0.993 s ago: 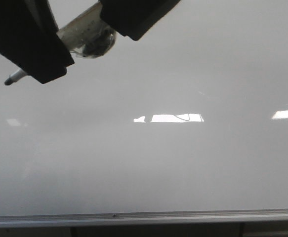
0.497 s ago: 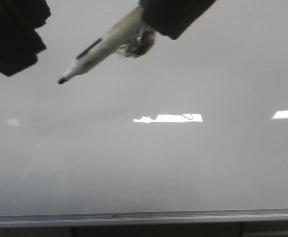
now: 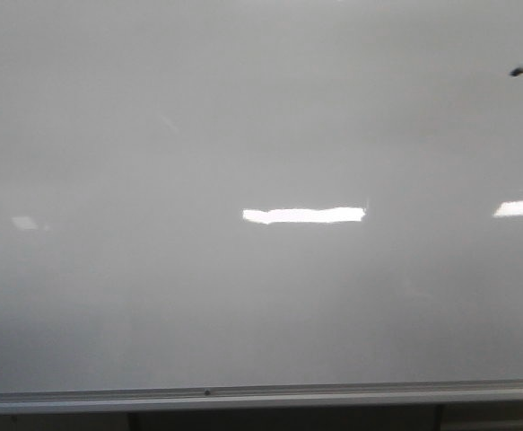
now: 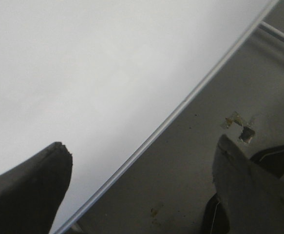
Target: Write number 1 on whiteboard
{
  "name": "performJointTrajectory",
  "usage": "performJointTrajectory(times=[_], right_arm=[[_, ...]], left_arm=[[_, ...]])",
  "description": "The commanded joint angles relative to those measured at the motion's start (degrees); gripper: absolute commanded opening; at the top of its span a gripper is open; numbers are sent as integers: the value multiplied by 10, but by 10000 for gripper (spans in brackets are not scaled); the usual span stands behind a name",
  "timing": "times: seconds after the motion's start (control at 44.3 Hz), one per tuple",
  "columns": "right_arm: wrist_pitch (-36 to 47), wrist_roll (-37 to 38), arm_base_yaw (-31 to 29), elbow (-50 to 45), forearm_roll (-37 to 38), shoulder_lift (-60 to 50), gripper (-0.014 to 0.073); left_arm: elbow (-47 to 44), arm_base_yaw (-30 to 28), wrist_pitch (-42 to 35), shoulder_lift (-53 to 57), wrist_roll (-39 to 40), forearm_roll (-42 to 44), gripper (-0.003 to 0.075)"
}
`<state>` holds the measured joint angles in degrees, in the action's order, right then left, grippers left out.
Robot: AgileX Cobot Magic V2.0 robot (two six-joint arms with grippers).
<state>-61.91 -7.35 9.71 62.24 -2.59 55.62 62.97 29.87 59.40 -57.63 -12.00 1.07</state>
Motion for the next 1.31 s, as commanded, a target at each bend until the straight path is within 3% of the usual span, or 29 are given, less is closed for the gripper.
performJointTrajectory(times=[0.0,0.135,0.293,0.677,1.287], right_arm=[[20,54,-39,-9,11,-37,23],[39,111,-79,-72,14,-94,23],[115,113,-88,-138,15,-138,23],[224,90,-87,-147,15,-80,23],[300,89,-87,-24,15,99,23]], left_arm=[[16,-68,-19,9,38,-17,575],[15,-150,6,10,39,-63,575],[15,-188,9,10,39,-69,575],[15,-188,4,9,39,-69,574],[15,-188,3,9,37,-69,565]])
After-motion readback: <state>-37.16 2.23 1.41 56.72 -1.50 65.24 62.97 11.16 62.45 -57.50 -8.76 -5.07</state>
